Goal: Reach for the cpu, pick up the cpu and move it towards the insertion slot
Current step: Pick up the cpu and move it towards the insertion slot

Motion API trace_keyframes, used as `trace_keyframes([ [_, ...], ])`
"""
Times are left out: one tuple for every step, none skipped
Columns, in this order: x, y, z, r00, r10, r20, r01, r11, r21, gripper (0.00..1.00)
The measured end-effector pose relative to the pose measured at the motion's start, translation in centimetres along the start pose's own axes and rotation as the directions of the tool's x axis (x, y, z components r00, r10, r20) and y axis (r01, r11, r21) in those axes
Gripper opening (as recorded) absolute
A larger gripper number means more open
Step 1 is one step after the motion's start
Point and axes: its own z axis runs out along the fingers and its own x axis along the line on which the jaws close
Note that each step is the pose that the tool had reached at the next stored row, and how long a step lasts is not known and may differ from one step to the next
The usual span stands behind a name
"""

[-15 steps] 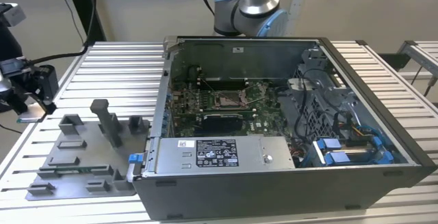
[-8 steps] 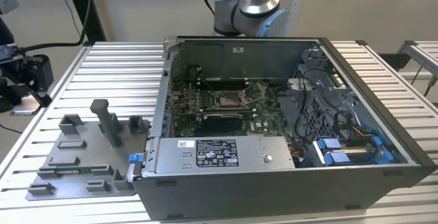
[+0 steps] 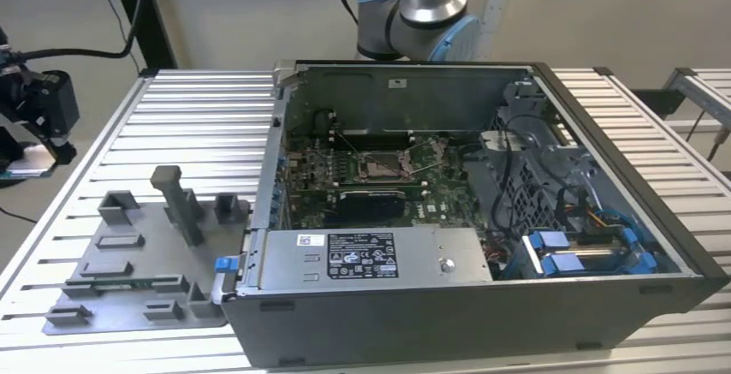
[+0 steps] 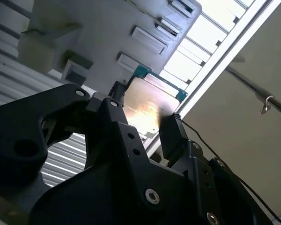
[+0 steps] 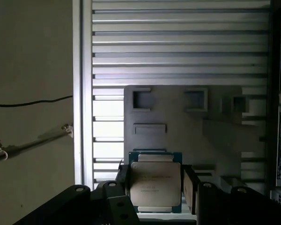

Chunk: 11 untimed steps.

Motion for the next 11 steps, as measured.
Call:
trace_keyframes([
  [0.00, 0.01, -0.26, 1.0000, 0.000, 0.0001, 0.000, 1.0000, 0.0003, 0.00],
  [0.00, 0.02, -0.52, 1.0000, 0.000, 0.0000, 0.000, 1.0000, 0.0007, 0.00],
  [-0.01, 0.03, -0.78, 1.0000, 0.000, 0.0000, 0.000, 1.0000, 0.0010, 0.00],
  [-0.01, 0.03, -1.05, 1.0000, 0.000, 0.0000, 0.000, 1.0000, 0.0012, 0.00],
  [-0.01, 0.04, -1.29, 1.0000, -0.001, 0.0000, 0.001, 1.0000, 0.0015, 0.00],
  [0.00, 0.06, -1.50, 1.0000, 0.000, 0.0001, 0.000, 1.0000, 0.0017, 0.00],
  [0.00, 0.07, -1.73, 1.0000, 0.000, 0.0000, 0.000, 1.0000, 0.0020, 0.00],
  [0.00, 0.08, -1.95, 1.0000, -0.001, 0.0000, 0.001, 1.0000, 0.0022, 0.00],
  [0.00, 0.08, -2.16, 1.0000, -0.001, 0.0001, 0.001, 1.0000, 0.0025, 0.00],
  [0.00, 0.09, -2.37, 1.0000, -0.001, 0.0001, 0.001, 1.0000, 0.0028, 0.00],
  [0.00, 0.09, -2.60, 1.0000, -0.001, 0.0000, 0.001, 1.0000, 0.0030, 0.00],
])
